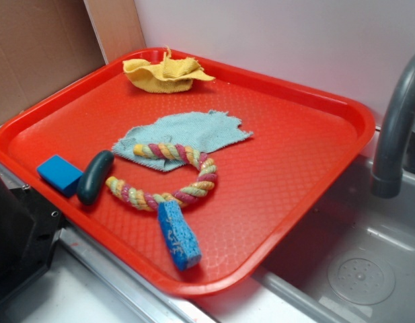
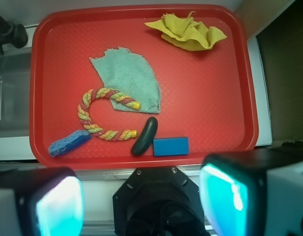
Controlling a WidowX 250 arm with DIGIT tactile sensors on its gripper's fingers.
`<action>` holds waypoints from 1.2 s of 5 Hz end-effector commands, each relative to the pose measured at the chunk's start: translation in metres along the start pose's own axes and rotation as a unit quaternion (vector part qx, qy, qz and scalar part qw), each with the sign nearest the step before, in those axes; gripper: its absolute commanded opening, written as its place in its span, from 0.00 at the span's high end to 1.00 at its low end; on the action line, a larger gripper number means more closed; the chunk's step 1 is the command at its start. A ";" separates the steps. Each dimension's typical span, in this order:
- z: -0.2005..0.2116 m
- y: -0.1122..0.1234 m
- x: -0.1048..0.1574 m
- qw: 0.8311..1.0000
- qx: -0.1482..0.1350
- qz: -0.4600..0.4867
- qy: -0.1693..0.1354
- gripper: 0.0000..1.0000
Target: Grab the yellow cloth.
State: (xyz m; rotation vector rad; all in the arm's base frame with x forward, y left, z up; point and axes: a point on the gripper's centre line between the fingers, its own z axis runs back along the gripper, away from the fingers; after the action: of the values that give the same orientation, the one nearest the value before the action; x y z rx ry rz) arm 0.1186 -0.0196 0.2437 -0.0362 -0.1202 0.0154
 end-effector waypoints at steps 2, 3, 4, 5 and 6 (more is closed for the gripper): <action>-0.054 0.029 0.037 0.999 0.030 0.013 0.021 0.00; -0.089 0.054 0.088 0.999 0.041 0.004 -0.025 0.00; -0.122 0.067 0.107 0.998 0.052 -0.011 -0.024 0.00; -0.122 0.067 0.107 0.998 0.052 -0.011 -0.024 0.00; -0.122 0.067 0.107 0.998 0.052 -0.011 -0.024 0.00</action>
State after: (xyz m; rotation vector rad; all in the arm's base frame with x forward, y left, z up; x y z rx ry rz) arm 0.2327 0.0408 0.1232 0.0606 -0.1338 -0.0119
